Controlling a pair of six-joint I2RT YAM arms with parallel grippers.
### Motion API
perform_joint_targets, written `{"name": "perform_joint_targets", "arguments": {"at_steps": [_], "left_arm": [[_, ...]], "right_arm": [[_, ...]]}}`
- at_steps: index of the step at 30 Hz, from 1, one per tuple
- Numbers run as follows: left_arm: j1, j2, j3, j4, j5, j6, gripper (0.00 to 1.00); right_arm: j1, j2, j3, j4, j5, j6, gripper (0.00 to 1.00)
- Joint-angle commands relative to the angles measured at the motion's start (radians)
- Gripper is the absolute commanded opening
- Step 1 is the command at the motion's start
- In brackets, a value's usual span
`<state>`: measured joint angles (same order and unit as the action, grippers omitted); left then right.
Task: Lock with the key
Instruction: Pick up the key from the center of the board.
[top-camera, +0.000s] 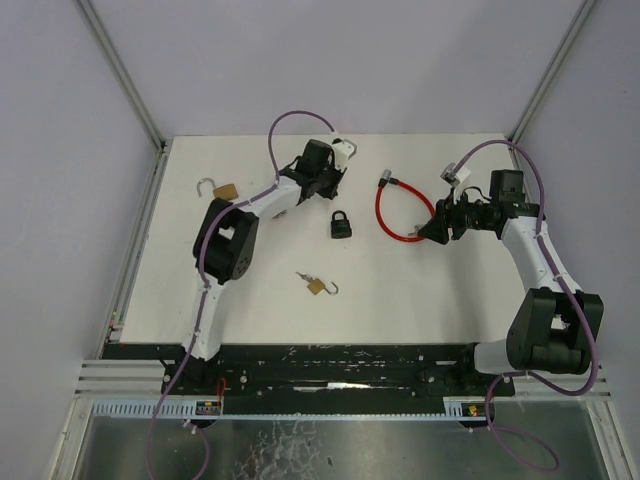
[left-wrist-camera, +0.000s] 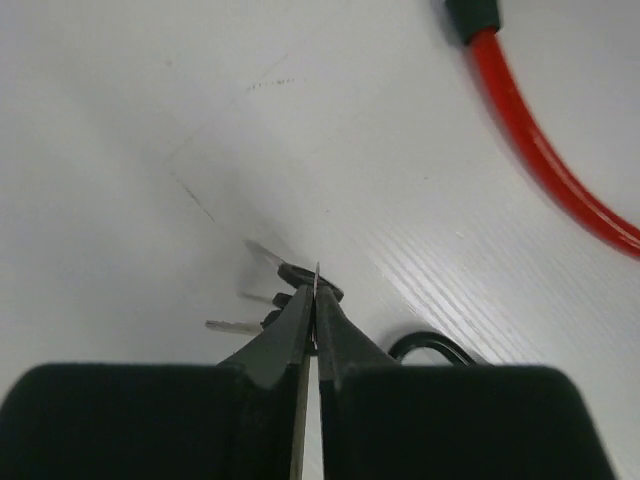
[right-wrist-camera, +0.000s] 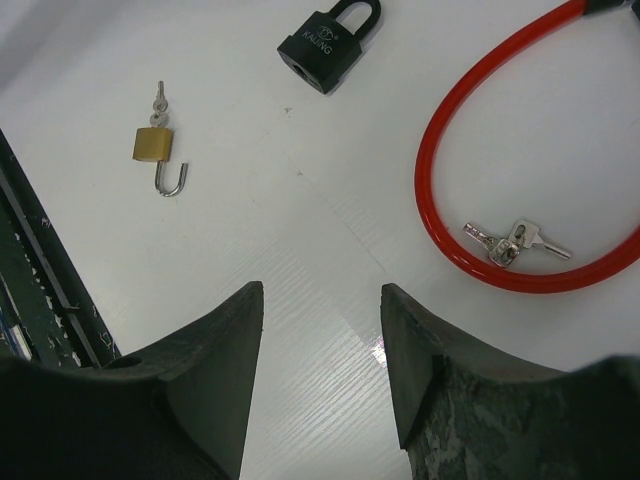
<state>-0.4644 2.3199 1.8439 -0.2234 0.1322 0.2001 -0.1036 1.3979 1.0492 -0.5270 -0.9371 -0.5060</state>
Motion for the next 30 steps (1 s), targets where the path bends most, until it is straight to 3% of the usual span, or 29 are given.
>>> {"name": "perform_joint_targets", "arguments": {"at_steps": [1,5,8,13,17,20,30], "left_arm": [[-0.01,-0.176,-0.137,0.281,0.098,0.01,0.0],[-0.027,-0.268,-0.22,0.353,0.193,0.012,0.0],[-0.042,-0.327,-0.265,0.391,0.361,-0.009,0.0],[-0.09,-0.43,-0.387,0.551,0.642,-0.135,0.0],[-0.156,-0.497,-0.484,0.61,0.672,-0.179,0.0],[-0.205,-0.53,-0.526,0.594,0.679,-0.176,0.0],[-0.284,-0.616,-0.772,0.918,0.706,-0.294,0.0]], "right_arm": [[0.005,-0.025,0.011,-0.003,-0.037,-0.022,0.57],[0.005,-0.043,0.006,-0.017,-0.076,-0.065,0.57],[0.006,-0.081,-0.012,-0.02,-0.118,-0.13,0.58],[0.005,-0.249,-0.125,0.077,-0.213,-0.245,0.72],[0.006,-0.409,-0.261,0.15,-0.308,-0.421,0.91],[0.005,-0.495,-0.35,0.239,-0.316,-0.471,0.98],[0.006,-0.418,-0.336,0.148,-0.36,-0.566,0.92]]}}
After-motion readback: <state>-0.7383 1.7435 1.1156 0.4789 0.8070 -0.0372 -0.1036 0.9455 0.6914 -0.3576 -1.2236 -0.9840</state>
